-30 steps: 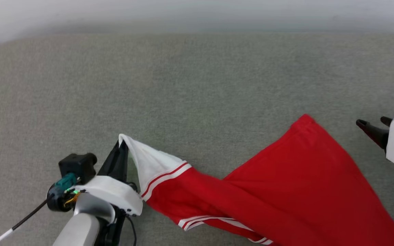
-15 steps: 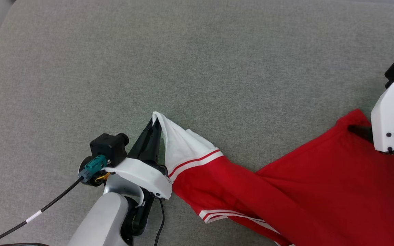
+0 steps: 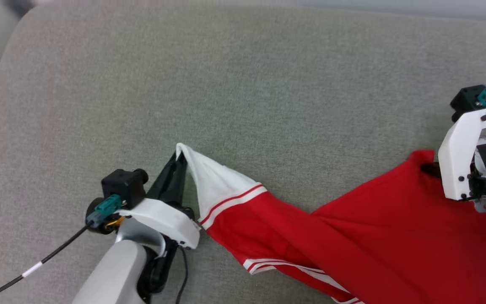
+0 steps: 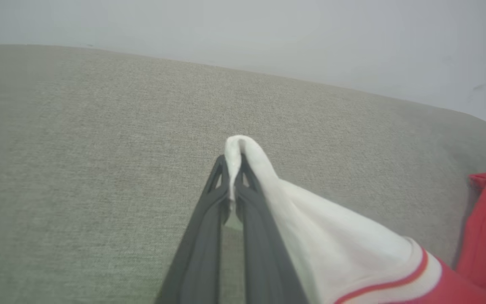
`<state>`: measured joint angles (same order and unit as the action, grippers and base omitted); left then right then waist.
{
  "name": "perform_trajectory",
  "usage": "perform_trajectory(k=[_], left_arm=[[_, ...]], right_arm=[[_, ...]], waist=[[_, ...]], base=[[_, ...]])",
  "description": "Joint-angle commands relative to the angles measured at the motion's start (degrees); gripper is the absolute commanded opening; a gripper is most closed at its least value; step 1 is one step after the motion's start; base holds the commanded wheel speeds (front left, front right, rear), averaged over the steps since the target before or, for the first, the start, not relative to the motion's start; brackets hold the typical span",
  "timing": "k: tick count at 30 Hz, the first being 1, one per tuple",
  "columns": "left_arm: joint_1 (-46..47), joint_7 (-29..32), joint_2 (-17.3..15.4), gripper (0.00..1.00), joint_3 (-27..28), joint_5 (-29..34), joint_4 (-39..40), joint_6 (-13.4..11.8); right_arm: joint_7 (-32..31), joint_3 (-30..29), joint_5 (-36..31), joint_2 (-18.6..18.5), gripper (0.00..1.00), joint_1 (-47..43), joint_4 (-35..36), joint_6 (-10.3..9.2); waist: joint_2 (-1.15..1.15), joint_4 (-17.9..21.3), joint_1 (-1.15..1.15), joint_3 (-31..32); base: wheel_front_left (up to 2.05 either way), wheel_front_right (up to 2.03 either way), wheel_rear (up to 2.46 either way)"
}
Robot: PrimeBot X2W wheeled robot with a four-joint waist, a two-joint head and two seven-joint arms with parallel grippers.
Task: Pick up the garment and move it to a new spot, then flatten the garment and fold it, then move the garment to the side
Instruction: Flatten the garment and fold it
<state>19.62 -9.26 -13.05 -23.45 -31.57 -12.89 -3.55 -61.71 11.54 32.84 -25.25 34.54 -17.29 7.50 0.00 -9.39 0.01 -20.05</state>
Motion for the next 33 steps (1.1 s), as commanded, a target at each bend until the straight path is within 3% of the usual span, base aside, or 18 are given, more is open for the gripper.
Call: perform_trajectory(k=[1,11,18,27,33], left_arm=[[-0.5,0.2,-1.2,0.00,0.7,-0.2,0.6,-0.2],[8.7,5.7,-8.5,0.00,3.6,0.1,4.3,1.5],[20.6,8.8,-9.3,0.00,5.8,-0.8,1.4,1.9],[38.3,7.8,-9.5,0.00,6.7,1.9,-6.7,2.5],[53.2,6.1,-10.8,0.00,6.9,4.6,-13.5,3.2]], right_arm=[[1.0,-0.2,0.5,0.1,0.00,-0.6,0.4,-0.02],[11.1,0.2,1.5,-1.4,0.00,5.0,3.3,-0.02],[16.7,1.5,0.3,-1.8,0.00,13.2,1.5,-0.03],[24.0,2.7,-0.8,-3.8,0.00,24.2,-0.4,-0.03],[30.7,2.0,-3.4,-4.6,0.00,33.9,-1.7,-0.03]], waist=[[0.00,1.8,-0.01,3.1],[0.00,7.7,-0.01,12.2],[0.00,10.6,-0.01,15.0],[0.00,12.0,-0.01,10.3],[0.00,12.9,-0.01,2.7]], base=[[0.00,0.00,0.00],[0.00,0.00,0.00],[0.00,0.00,0.00],[0.00,0.00,0.00],[0.00,0.00,0.00]])
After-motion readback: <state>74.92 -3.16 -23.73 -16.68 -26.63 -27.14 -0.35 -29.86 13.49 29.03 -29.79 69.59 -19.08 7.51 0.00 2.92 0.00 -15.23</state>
